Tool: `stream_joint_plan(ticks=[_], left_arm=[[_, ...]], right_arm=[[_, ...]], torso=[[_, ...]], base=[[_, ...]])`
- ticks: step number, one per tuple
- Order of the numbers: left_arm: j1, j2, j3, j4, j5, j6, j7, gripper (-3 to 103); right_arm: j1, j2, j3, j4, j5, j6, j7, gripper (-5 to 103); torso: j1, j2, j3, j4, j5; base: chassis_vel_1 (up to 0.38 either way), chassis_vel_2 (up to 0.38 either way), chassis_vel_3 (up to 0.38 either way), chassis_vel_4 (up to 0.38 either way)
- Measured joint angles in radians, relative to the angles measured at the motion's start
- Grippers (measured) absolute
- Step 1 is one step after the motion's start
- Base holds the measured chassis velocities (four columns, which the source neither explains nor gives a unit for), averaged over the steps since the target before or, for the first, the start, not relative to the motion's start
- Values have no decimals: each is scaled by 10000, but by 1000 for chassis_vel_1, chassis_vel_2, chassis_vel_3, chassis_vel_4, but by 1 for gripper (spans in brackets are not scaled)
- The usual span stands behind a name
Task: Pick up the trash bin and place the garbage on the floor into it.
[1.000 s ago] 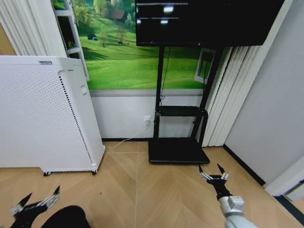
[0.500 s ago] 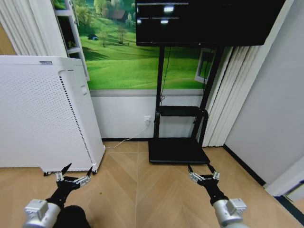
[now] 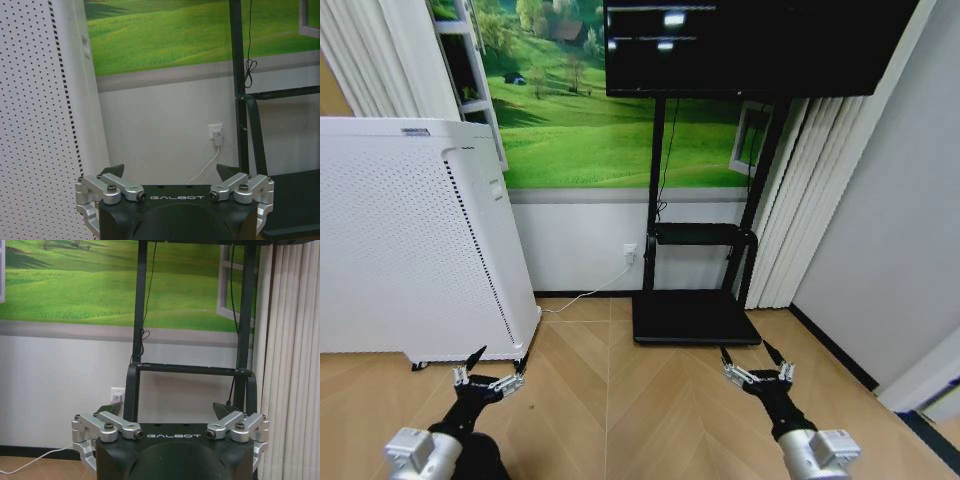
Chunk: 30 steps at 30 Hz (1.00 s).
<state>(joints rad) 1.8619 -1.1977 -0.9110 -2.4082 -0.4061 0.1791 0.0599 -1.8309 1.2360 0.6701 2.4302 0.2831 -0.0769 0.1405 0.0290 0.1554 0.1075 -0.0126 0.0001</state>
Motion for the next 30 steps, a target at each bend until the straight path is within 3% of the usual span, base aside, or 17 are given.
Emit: stream_joint_plan(ticks=[17,30], left_arm=[[7,-4,-21,-1,-27,23,-33,100],[8,-2,-27,0,-35,35,-41,100]], right_arm=[[11,5,-7,-22,-5,1,-6,100],[18,4,-8,-36,-2,10,-12,100]], torso=[[11,38,22,0,-1],[143,588,445,0,-1]], base=[[0,0,0,0],[0,0,0,0]])
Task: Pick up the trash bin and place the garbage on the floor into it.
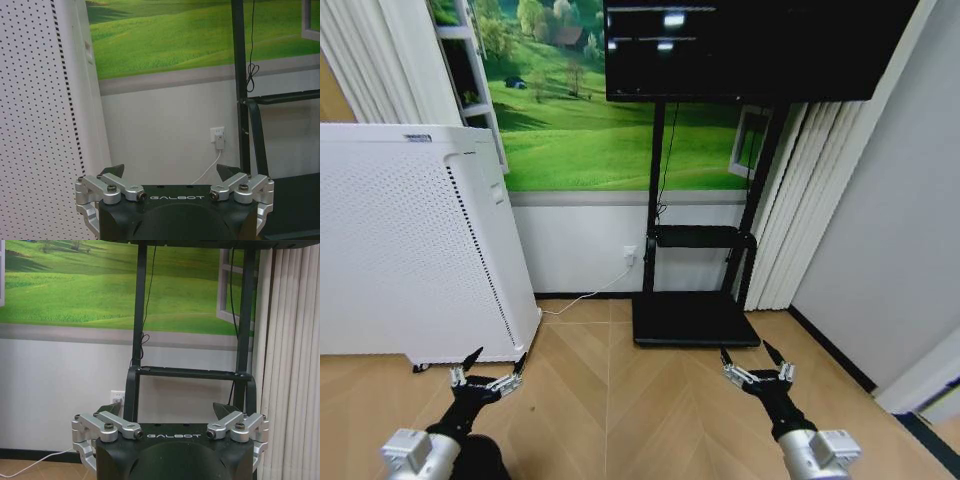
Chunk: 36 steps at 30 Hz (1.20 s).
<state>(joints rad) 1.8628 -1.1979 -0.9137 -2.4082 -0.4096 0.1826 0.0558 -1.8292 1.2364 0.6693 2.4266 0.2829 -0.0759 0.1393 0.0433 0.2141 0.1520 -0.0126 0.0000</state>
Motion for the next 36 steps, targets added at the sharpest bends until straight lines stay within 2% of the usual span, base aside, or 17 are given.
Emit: stream_joint_plan(ticks=[11,26,36], left_arm=[[1,1,-1,4,-1,2,-5,100],[1,0,-1,5,-2,3,-6,100],[1,0,-1,5,-1,3,-6,100]], right_arm=[[2,0,0,-6,0,7,0,100],[2,0,0,-8,1,14,-1,100],[2,-1,0,-8,1,14,-1,100]], torso=[[123,403,279,0,0],[340,1126,782,0,0],[447,1459,1008,0,0]], base=[[0,0,0,0],[0,0,0,0],[0,0,0,0]])
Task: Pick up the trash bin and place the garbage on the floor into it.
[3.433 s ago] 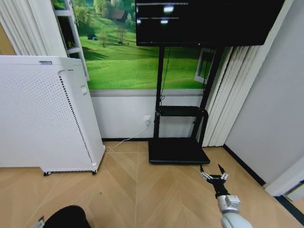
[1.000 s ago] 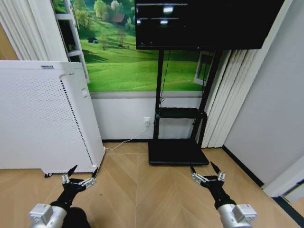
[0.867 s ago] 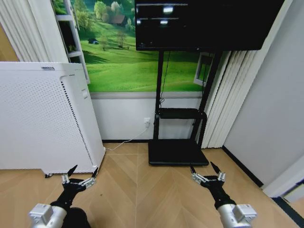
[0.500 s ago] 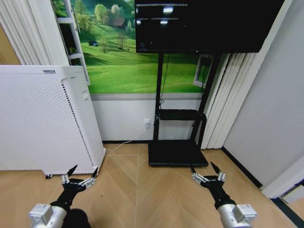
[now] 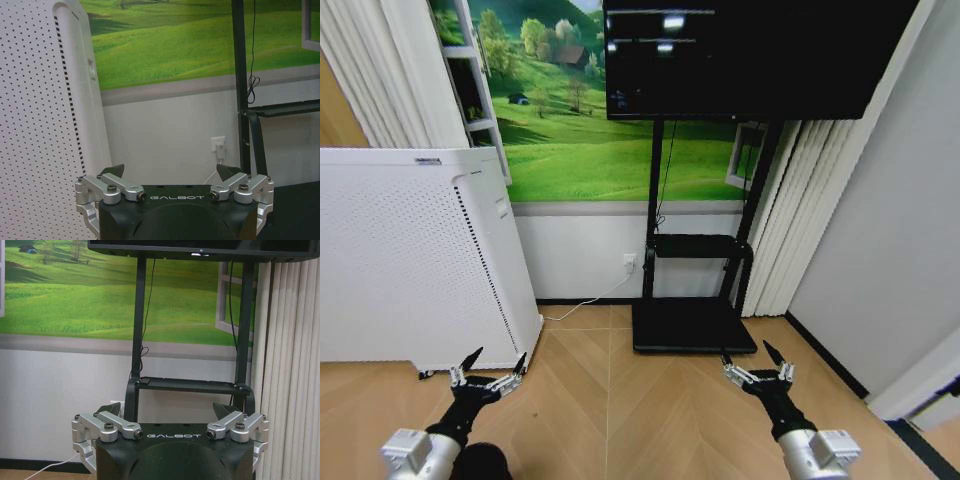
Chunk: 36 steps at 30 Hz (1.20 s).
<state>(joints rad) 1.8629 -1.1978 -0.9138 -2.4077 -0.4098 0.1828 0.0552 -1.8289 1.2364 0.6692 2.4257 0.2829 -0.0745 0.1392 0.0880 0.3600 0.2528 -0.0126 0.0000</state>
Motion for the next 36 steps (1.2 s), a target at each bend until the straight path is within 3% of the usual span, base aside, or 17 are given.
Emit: stream_joint_plan(ticks=[36], left_arm=[[0,0,0,0,0,1,0,100]], right_arm=[[0,1,0,-1,0,0,0,100]], torso=[[547,1527,981,0,0]], base=[[0,0,0,0]])
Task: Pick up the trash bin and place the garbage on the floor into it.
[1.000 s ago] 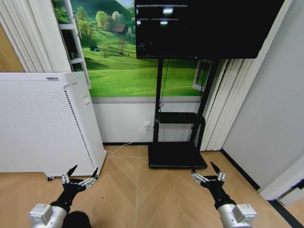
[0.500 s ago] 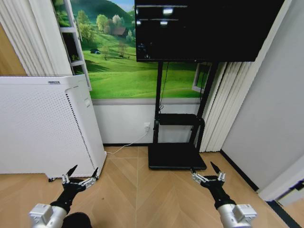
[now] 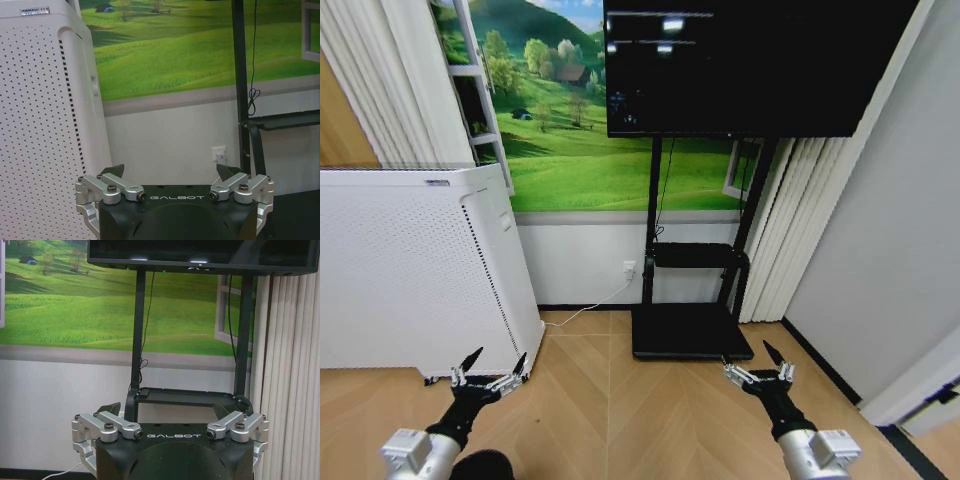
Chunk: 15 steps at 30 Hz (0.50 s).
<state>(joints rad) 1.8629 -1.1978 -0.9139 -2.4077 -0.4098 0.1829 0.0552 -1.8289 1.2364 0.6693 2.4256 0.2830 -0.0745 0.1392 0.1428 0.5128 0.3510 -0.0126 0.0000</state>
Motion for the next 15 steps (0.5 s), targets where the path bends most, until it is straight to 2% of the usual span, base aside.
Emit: stream_joint_plan(ticks=[15], left_arm=[[0,0,0,0,0,0,0,100]], right_arm=[[0,-1,0,0,0,0,0,100]], torso=[[248,620,374,0,0]], base=[[0,0,0,0]])
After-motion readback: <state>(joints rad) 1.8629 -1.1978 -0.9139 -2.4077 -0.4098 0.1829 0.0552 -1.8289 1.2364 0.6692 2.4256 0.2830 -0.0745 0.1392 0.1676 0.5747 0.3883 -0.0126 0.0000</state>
